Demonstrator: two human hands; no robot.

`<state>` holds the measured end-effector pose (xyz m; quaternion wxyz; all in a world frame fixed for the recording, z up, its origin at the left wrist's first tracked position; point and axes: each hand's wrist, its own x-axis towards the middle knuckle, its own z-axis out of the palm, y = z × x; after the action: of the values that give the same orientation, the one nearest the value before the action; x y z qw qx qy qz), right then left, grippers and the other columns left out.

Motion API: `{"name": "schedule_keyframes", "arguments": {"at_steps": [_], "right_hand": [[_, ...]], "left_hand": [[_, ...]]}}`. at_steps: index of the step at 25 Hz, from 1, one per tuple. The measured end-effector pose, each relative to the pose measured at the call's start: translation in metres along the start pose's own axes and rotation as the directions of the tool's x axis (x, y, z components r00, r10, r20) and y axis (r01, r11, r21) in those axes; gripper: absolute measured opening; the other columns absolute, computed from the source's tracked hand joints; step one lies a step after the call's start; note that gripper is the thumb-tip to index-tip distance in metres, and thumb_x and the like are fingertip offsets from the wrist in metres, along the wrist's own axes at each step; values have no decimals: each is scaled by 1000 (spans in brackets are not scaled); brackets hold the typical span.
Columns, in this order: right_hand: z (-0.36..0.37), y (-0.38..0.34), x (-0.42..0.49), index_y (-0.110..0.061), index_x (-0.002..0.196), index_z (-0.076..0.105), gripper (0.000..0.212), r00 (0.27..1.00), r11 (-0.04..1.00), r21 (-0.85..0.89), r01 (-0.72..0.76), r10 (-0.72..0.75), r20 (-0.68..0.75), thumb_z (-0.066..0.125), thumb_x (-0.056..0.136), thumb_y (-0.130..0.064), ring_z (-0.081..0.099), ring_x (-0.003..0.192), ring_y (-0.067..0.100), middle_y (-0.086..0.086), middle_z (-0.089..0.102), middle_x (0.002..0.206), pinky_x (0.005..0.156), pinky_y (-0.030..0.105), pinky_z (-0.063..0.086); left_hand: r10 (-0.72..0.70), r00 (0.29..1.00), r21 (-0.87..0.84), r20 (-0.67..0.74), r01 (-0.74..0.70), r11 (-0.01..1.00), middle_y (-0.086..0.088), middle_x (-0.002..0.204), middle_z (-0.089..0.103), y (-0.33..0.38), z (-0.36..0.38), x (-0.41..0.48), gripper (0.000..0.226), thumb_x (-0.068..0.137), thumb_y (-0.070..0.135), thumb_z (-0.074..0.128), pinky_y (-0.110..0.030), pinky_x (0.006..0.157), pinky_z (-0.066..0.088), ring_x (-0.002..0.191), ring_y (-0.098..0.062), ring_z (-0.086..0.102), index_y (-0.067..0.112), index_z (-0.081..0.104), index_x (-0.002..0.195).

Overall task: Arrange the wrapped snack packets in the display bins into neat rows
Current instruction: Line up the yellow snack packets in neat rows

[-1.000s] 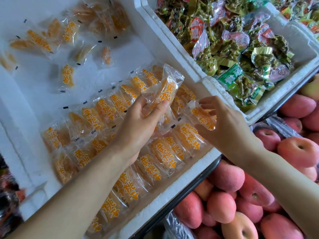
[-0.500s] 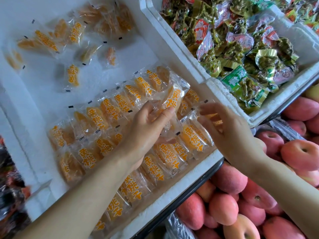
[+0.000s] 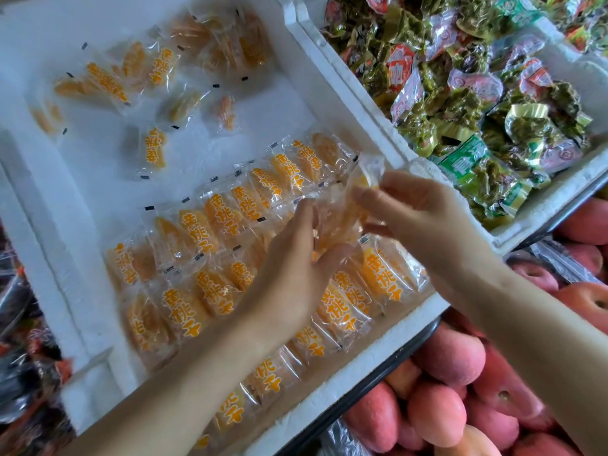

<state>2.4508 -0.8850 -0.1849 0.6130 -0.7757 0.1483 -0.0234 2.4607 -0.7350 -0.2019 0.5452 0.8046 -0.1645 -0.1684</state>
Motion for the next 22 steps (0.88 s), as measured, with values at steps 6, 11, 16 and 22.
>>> {"name": "schedule_keyframes", "arguments": {"at_steps": [6, 11, 16, 22], "right_hand": [[-11, -1, 56, -10, 120, 60, 37, 975, 819, -561, 119, -204, -90, 61, 89, -31, 58, 67, 9, -4, 63, 85, 60, 12, 47], [-4, 18, 74, -17, 129, 46, 45, 980, 302, -937, 177, -143, 139, 49, 94, -44, 59, 101, 32, 8, 60, 113, 66, 36, 42], [-11, 25, 72, -16, 130, 43, 48, 958, 329, -904, 271, -187, 219, 62, 89, -31, 58, 103, 31, 7, 56, 121, 74, 41, 50], [-18, 27, 72, -19, 123, 55, 37, 950, 456, -838, 300, -225, 218, 61, 90, -34, 57, 106, 27, 3, 61, 119, 83, 44, 49]], "left_hand": [[-316, 933, -322, -172, 250, 913, -10, 98, 66, -9, -18, 21, 24, 91, 14, 61, -32, 80, 57, 76, -16, 68, 18, 52, 113], [-379, 907, -367, -181, 296, 882, -24, 102, 65, -15, -24, 30, 21, 89, 11, 64, -42, 73, 58, 75, -27, 70, 5, 55, 108], [-347, 920, -336, -180, 274, 901, -15, 94, 65, -11, -14, 47, 41, 86, 8, 68, -22, 63, 53, 66, -14, 65, 17, 50, 121], [-225, 963, -13, -150, 226, 974, 2, 123, 54, -18, 8, 83, 60, 76, 14, 80, -25, 95, 42, 109, -16, 57, 22, 49, 126]]}}
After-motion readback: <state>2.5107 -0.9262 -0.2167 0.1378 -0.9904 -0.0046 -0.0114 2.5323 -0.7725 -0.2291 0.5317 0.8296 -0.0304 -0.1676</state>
